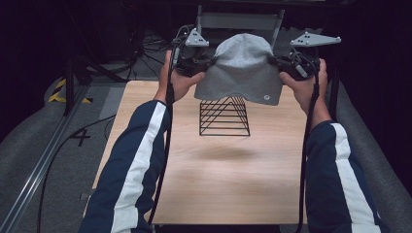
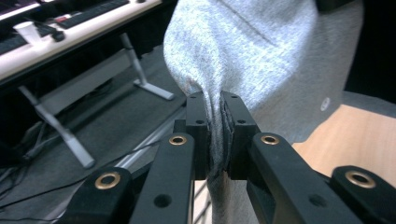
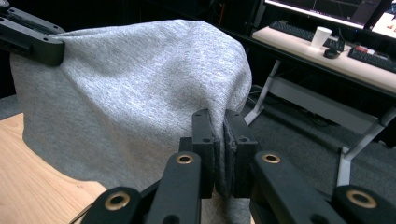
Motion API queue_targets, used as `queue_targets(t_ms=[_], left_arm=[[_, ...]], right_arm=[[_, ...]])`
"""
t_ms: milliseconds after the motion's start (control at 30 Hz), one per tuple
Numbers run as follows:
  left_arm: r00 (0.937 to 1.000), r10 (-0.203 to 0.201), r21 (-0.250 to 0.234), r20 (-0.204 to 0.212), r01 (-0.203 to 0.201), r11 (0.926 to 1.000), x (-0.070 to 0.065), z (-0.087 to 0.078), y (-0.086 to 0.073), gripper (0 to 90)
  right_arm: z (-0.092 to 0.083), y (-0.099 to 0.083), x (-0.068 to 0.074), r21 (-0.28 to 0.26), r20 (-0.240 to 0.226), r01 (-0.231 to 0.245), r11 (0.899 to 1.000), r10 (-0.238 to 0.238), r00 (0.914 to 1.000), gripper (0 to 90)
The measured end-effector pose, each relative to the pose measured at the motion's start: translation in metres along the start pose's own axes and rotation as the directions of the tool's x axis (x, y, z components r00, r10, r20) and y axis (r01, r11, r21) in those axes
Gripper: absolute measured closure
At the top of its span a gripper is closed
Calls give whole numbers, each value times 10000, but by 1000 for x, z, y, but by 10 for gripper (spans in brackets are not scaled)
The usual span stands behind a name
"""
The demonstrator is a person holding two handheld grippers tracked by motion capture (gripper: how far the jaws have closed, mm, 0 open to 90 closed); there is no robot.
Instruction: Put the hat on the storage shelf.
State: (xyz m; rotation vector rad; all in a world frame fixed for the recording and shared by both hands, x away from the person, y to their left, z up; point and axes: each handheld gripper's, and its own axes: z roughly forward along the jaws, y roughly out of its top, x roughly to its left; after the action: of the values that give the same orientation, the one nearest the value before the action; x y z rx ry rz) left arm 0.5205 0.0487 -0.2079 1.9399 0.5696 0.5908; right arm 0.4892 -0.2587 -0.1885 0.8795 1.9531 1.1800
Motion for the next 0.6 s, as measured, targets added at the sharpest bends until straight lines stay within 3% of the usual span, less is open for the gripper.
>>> queue_targets(t_ms=[167, 233, 400, 600], left_arm=[[9995, -275, 218, -140, 278, 9994, 8, 12, -8, 831], [9981, -613, 162, -56, 614, 9980, 11, 15, -11, 831], [9983, -581, 84, 85, 580, 9983, 12, 10, -16, 831], [9984, -281, -264, 491, 294, 9992, 2, -9, -22, 830]], right_arm=[[15, -3, -2, 122, 23, -134, 9998, 133, 9999, 844], [21, -5, -2, 194, -5, -166, 9997, 167, 9999, 844], [24, -9, -2, 221, -202, -183, 9996, 188, 9996, 845], [10, -13, 2, 21, -627, -18, 10000, 19, 9980, 845]])
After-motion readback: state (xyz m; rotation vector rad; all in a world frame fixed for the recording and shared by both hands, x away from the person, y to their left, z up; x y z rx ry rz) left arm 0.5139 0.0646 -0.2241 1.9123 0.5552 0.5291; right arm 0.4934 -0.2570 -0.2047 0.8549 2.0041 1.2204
